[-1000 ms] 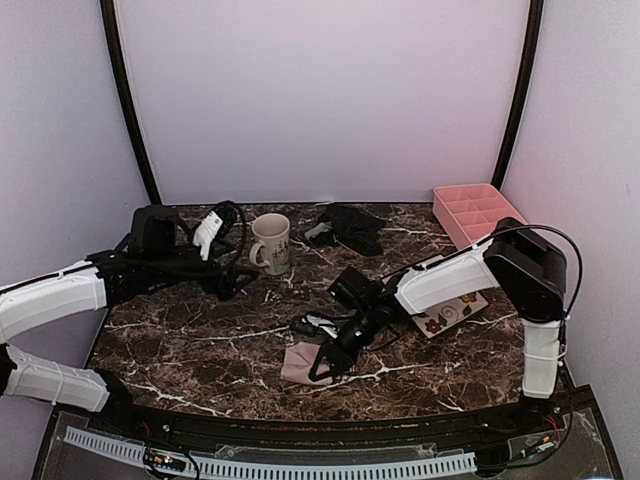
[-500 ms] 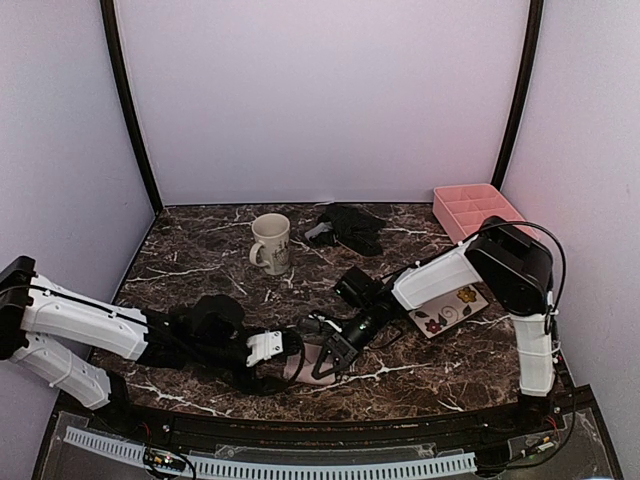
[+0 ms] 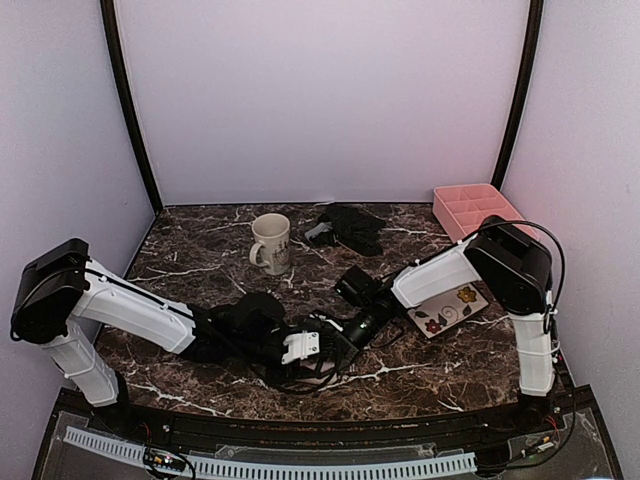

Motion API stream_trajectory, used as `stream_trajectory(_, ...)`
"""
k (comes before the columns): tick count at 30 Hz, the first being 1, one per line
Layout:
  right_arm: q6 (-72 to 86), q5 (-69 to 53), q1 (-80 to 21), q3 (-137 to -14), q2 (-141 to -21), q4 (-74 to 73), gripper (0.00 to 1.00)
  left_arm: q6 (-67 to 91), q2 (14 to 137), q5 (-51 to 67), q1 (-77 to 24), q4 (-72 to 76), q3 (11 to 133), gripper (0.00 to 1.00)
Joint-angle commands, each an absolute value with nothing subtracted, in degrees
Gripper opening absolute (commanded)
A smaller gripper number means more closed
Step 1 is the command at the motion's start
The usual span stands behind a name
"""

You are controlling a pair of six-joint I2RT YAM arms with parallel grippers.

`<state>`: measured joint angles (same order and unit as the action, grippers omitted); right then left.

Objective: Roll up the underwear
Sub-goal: Roll the underwear at the center of the board.

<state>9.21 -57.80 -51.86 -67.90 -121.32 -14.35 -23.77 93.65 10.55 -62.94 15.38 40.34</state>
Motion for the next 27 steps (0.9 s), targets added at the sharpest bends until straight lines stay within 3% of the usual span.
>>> stream_trajectory(1, 7.98, -49.17, -51.88, -67.63, -123.78, -18.68, 0.0, -22.48, 92.36, 10.9, -63.17, 12.4, 38.14, 0.39)
stream_trajectory(7, 7.21, -48.59, -51.86, -68.17, -124.27, -18.58, 0.0, -19.61, 89.88, 15.49, -63.19, 8.33, 35.79, 0.37)
stream_trajectory(13, 6.13, -45.2, -51.86, -66.75, -120.96, -16.61, 0.01, -16.77, 92.53, 15.26, -62.71, 6.07, 37.4, 0.18)
stream_trajectory(20, 4.48, -34.79, -51.86, -60.01, -111.9, -10.62, 0.38, -12.92, 93.19, 26.5, -56.41, 2.61, 38.93, 0.07)
stream_trajectory(24, 3.27, -29.58, -51.86, -54.18, -104.03, -5.18, 0.53, -12.42, 96.46, 34.0, -55.15, -0.17, 41.2, 0.04)
stream_trajectory(27, 1.68, -26.56, -52.28, -48.68, -97.5, -0.62, 0.57, -11.65, 98.59, 37.91, -53.27, -1.95, 42.53, 0.03)
